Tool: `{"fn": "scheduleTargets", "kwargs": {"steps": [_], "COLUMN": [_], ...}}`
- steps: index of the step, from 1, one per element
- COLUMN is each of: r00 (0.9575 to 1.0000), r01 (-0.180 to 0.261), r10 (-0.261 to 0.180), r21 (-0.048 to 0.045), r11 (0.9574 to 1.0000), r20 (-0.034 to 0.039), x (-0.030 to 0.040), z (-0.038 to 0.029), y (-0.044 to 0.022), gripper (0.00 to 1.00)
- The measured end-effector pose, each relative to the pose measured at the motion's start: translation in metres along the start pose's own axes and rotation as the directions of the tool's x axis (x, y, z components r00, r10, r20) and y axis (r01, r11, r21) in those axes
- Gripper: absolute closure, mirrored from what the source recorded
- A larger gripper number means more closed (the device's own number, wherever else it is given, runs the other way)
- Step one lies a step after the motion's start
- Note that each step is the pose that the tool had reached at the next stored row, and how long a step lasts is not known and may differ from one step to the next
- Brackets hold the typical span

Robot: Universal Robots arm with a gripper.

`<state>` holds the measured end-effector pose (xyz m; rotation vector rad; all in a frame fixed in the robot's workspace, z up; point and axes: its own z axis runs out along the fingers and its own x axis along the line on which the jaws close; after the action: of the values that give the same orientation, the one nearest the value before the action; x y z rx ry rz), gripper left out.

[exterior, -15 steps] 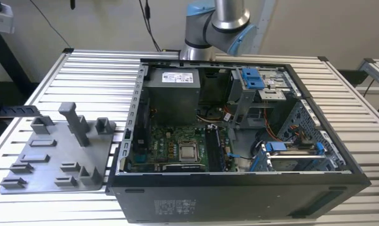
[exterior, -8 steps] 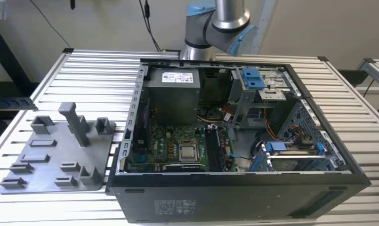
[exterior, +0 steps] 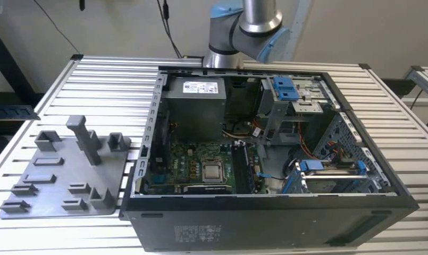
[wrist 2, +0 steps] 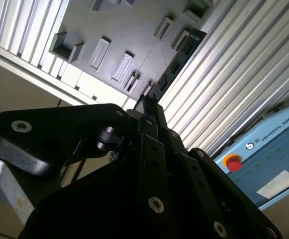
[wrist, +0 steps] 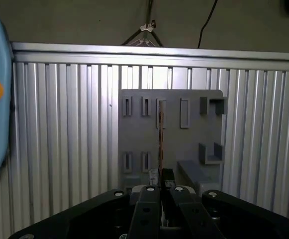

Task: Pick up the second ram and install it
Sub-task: 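Pick up the second ram and move it above second insertion slot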

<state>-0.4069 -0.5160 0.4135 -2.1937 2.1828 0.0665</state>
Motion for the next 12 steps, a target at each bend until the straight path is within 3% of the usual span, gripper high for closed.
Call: {"fn": "scheduleTargets", "kwargs": {"steps": [12], "r00": [1.0000], "r01": [0.000], "r10": [0.000], "r21": [-0.0002], "r11": [1.0000], "r20": [-0.0001], "x": [-0.0001], "z": [-0.0009], "y": [-0.0026], "gripper": [0.86]}}
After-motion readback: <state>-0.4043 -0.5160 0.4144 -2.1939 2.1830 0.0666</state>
